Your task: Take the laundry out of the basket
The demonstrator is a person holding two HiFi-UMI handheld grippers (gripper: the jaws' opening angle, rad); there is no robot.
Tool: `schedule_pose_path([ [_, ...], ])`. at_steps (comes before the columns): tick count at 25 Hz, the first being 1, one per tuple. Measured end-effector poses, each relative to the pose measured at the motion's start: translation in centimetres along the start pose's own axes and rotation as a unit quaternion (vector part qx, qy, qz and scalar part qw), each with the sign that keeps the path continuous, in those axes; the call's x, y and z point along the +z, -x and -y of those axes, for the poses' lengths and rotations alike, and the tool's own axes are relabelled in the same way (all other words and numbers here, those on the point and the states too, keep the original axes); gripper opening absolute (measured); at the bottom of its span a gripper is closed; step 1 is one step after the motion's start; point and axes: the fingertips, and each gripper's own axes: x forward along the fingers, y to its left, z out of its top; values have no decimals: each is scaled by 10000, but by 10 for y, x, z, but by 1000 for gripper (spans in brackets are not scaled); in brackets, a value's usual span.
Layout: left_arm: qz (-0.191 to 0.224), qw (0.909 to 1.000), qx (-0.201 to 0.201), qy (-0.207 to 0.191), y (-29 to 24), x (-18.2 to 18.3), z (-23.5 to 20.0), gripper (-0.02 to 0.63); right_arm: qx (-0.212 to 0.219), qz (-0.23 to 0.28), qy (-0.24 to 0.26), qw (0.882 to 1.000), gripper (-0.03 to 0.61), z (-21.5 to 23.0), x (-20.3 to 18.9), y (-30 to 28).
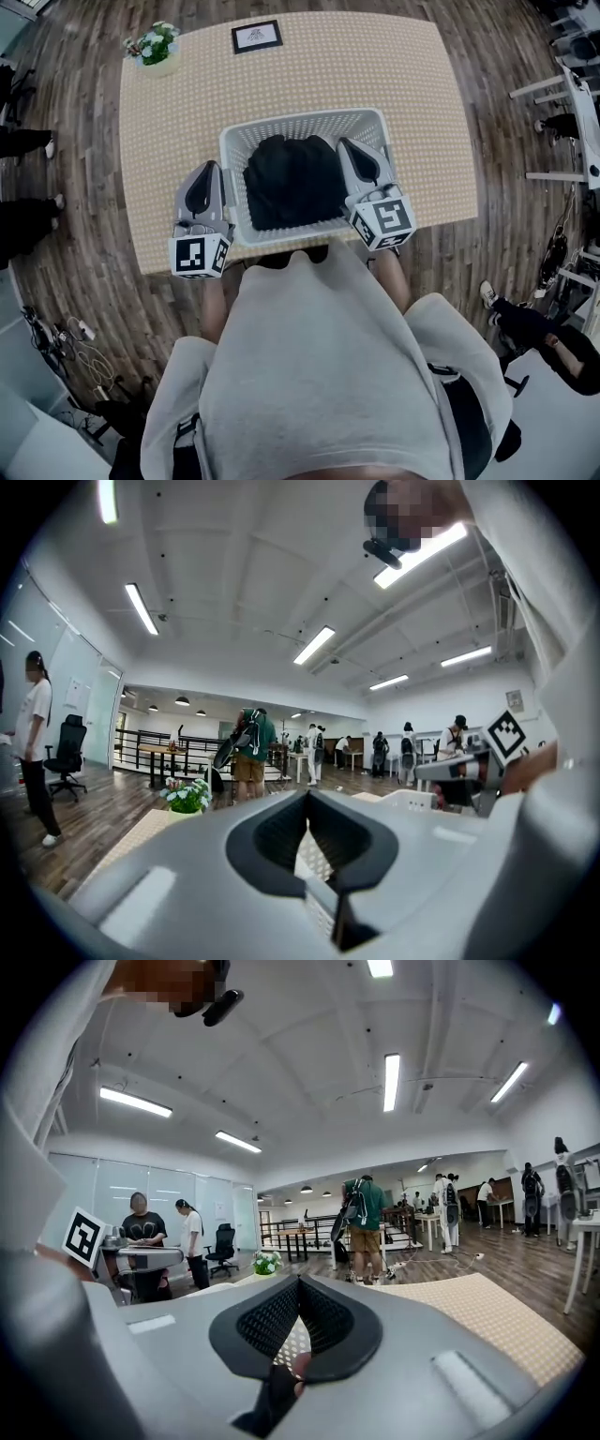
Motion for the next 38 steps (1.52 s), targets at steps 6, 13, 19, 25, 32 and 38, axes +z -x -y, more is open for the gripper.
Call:
schedule_pose_path([
  [6,-152,9999,65,50,-9,-19,-15,11,-33,-424,29,9991,0,10,-21,-20],
  [13,-183,9997,78,161,-16,-27,-25,11,350,-1425,1439,9787,2,-8,-63,-39],
  [19,-149,9997,111,173,-23,-25,-31,11,2043,-3309,3962,8318,283,-48,-147,-40],
  [25,-123,9996,157,175,-20,-24,-34,11,2676,-4073,3938,7794,511,-49,-186,-45],
  [32,-102,9994,243,213,-13,-22,-37,11,3265,-5319,3307,7079,597,-46,-255,-62],
  [38,-89,9990,316,294,-9,-26,-45,11,3685,-6110,2462,6560,598,-44,-290,-57],
])
